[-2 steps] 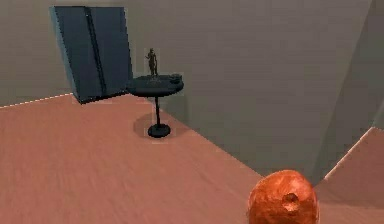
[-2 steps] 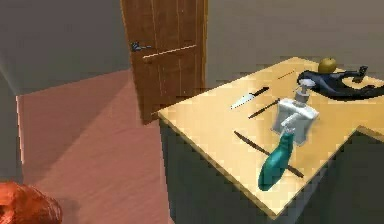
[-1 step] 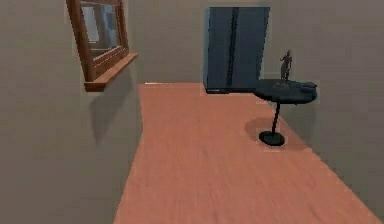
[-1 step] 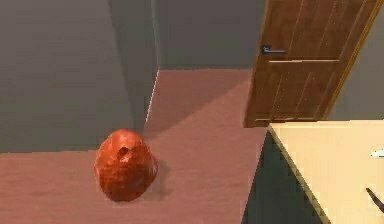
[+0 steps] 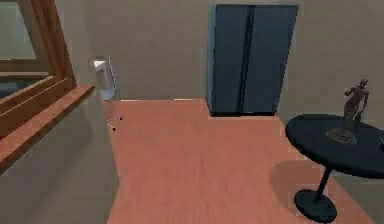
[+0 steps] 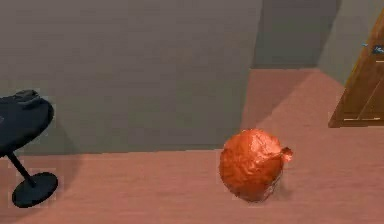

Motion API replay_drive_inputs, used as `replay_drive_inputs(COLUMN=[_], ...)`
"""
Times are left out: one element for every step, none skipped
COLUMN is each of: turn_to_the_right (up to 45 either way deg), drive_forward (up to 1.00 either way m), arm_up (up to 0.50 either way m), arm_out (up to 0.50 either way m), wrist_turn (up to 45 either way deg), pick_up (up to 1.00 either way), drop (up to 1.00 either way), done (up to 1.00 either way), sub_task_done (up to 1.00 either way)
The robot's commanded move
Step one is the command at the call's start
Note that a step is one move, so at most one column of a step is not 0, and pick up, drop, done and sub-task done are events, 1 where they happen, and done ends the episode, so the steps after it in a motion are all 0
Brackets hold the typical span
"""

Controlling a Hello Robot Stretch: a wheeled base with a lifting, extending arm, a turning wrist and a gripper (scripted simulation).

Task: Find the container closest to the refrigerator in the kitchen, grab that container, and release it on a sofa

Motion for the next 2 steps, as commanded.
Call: replay_drive_inputs(turn_to_the_right=[0.0, -3.0], drive_forward=[1.00, 0.00], arm_up=[0.00, 0.00], arm_out=[0.00, 0.00], wrist_turn=[0.0, 0.0], pick_up=[0.00, 0.00], drop=[0.00, 0.00], done=[0.00, 0.00], sub_task_done=[0.00, 0.00])
